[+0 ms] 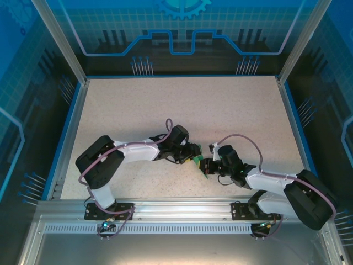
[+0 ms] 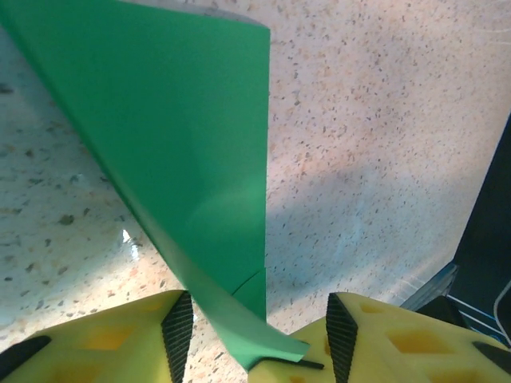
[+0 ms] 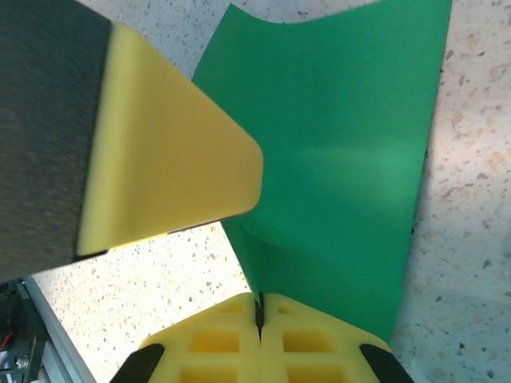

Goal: Fold a paper plane with a square sheet of paper (pick it up from the middle)
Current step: Fold the wing for the fifth time at the center of the table.

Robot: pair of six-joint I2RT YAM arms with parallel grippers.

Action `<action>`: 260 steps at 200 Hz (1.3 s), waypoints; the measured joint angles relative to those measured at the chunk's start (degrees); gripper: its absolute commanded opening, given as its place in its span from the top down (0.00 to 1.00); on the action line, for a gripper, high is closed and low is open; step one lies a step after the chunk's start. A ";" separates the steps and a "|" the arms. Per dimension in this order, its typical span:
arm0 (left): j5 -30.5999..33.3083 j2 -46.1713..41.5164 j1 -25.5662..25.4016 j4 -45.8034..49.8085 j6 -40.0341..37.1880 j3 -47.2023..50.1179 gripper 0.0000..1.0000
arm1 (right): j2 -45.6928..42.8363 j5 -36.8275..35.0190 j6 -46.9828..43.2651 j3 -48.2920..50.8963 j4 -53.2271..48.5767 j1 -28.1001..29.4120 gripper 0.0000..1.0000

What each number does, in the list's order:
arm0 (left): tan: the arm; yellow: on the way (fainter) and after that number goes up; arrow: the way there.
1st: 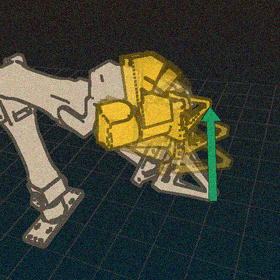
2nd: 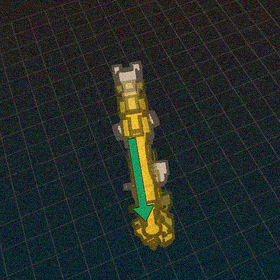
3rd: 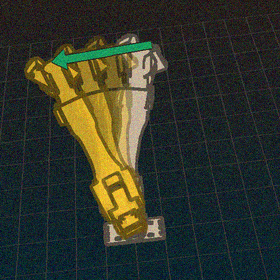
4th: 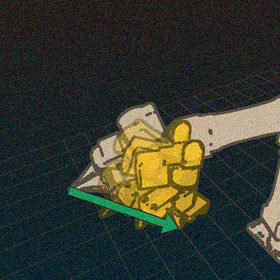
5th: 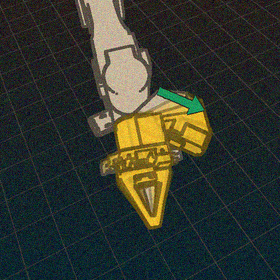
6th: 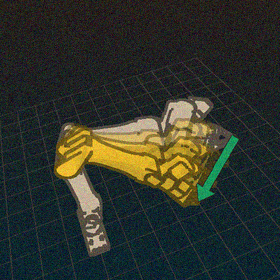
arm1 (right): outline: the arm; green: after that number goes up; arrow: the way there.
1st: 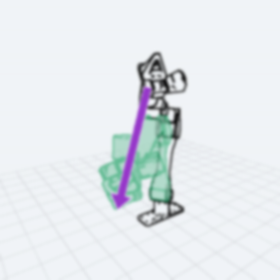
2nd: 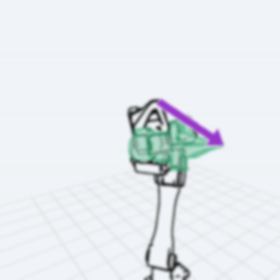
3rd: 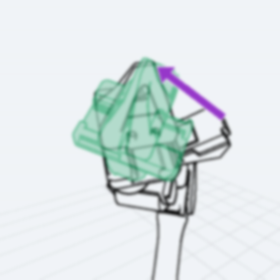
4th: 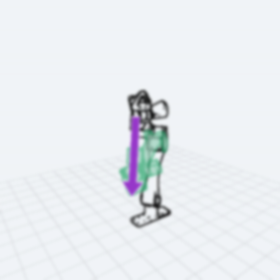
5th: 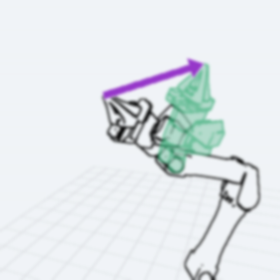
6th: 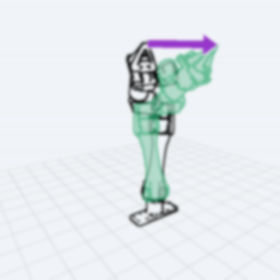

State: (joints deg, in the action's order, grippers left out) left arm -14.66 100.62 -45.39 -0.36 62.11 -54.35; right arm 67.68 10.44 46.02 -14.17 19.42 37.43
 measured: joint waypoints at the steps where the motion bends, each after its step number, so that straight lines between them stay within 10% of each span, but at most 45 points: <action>1: 0.02 0.00 0.00 0.22 -0.02 -0.07 0.51 | -0.02 -0.02 -0.02 0.00 -0.04 0.00 0.95; 110: 0.44 0.76 0.31 8.50 -0.52 -5.90 0.40 | -2.67 -1.44 -9.07 0.00 -2.05 0.15 0.94; 192: 1.31 3.43 0.61 16.79 0.96 -10.47 0.58 | -2.40 -6.23 -16.17 -0.17 -2.14 5.01 0.91; 260: 1.97 3.48 0.61 20.48 0.76 -11.74 0.84 | -1.55 -12.39 -21.79 -3.58 -7.85 9.49 0.68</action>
State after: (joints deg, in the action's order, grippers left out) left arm -12.69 104.09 -44.77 20.12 62.87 -66.08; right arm 66.13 -1.96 24.23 -17.76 11.57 46.92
